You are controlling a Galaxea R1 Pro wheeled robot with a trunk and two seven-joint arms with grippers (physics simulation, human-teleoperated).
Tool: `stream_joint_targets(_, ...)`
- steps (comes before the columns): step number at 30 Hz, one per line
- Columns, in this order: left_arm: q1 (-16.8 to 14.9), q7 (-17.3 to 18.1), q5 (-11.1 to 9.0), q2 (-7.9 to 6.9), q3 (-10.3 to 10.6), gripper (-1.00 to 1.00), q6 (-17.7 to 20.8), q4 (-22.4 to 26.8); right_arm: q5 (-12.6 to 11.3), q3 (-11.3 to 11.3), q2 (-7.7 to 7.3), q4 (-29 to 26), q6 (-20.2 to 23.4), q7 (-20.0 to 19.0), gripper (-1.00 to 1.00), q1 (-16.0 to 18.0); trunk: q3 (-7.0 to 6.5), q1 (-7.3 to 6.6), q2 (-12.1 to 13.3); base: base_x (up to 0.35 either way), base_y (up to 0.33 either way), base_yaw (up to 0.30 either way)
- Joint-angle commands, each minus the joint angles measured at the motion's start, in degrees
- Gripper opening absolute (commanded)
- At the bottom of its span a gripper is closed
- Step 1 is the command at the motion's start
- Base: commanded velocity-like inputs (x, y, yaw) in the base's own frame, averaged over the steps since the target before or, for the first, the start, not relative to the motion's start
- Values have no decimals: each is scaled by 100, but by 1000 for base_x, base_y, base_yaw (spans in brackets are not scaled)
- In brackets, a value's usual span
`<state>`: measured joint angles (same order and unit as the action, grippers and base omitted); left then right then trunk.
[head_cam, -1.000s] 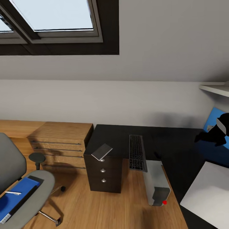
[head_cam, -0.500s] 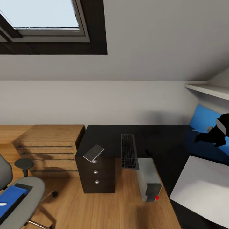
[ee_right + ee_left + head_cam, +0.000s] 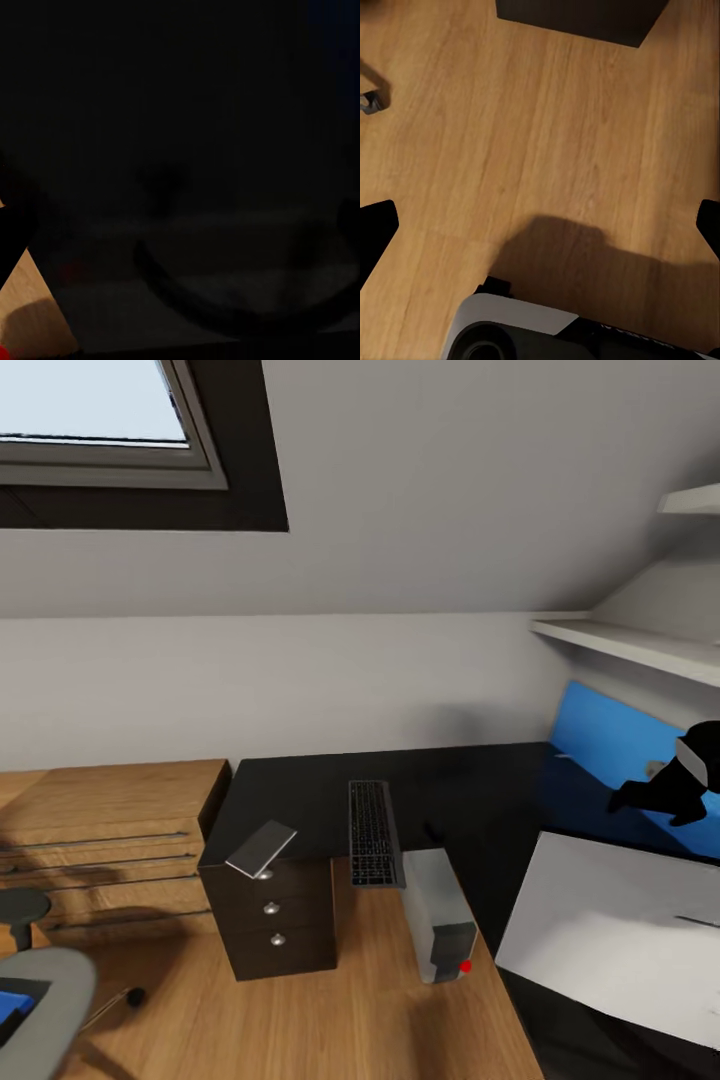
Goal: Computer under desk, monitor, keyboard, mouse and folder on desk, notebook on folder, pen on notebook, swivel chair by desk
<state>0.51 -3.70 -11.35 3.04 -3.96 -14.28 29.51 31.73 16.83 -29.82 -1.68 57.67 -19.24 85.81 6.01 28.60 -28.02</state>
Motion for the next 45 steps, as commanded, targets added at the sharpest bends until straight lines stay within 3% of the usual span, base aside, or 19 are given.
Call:
stream_joint_targets(1, 2, 1, -34, 3, -8, 100, -5, 11, 63, 22, 4, 2, -54, -44, 100, 2, 10, 3, -10, 0, 0, -102)
stream_joint_targets(7, 2, 1, -34, 3, -9, 100, -5, 12, 62, 22, 3, 196, -586, -50, 100, -21, 10, 3, -10, 0, 0, -32)
stream_joint_targets(11, 2, 1, -34, 5, -10, 100, -5, 12, 62, 22, 13, 243, -688, -78, 100, -28, 10, 3, -10, 0, 0, -5)
stream_joint_targets(23, 2, 24, -26, 4, -8, 100, -13, 12, 69, 22, 100, 264, -736, -577, 100, -109, 10, 3, -10, -6, 0, 0)
stream_joint_targets(27, 2, 27, -25, 2, -14, 100, -13, 11, 122, 17, 126, 264, -739, -609, 100, -144, 10, 3, -10, -155, 48, 0)
stream_joint_targets(32, 2, 28, -25, 3, -16, 100, -13, 11, 362, -8, 154, 261, -734, -629, 100, -158, 10, 3, -10, -81, 29, 0)
stream_joint_targets(45, 2, 28, -25, 3, -17, 100, -13, 11, 455, -14, 145, 207, -739, -638, 100, -161, 10, 3, -10, -8, 3, 0)
